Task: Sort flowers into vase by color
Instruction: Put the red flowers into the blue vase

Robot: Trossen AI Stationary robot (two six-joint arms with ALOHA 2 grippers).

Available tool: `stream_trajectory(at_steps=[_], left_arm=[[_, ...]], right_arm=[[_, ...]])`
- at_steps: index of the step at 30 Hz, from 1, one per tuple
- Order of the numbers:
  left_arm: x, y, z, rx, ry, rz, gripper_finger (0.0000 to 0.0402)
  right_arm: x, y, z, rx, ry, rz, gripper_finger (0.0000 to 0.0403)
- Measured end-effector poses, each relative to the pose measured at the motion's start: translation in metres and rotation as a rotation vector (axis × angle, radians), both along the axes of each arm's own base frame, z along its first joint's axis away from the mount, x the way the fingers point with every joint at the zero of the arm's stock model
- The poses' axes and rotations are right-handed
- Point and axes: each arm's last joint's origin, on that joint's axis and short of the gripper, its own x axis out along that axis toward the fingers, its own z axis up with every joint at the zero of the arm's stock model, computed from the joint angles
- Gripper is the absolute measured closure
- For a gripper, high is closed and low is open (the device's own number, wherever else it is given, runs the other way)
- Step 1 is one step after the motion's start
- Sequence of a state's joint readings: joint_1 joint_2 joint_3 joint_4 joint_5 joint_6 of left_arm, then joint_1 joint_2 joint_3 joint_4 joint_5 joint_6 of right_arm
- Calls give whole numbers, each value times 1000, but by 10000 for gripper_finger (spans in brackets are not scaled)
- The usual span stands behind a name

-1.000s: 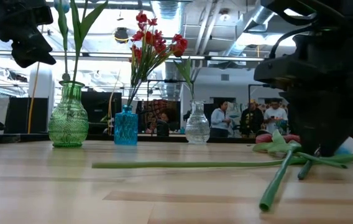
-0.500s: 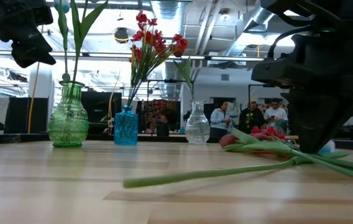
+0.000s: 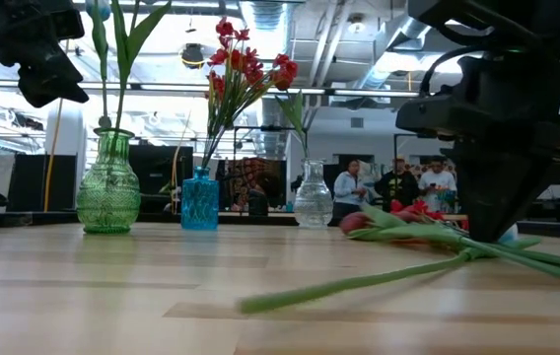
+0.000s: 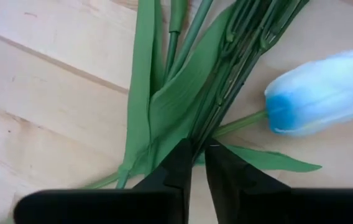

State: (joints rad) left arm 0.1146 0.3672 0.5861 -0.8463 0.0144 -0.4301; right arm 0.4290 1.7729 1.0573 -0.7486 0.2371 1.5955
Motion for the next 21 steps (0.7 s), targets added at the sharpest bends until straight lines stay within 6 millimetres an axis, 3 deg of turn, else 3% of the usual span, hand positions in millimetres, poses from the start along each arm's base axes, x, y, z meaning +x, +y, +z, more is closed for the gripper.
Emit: stream_trajectory(at_steps=[13, 21], left_arm=[[0, 0, 0, 1, 0, 1, 242], [0, 0, 0, 2, 1, 2, 242]], right_arm=[[0, 0, 0, -10, 2, 23, 233], [4, -6, -6, -36, 14, 4, 239]])
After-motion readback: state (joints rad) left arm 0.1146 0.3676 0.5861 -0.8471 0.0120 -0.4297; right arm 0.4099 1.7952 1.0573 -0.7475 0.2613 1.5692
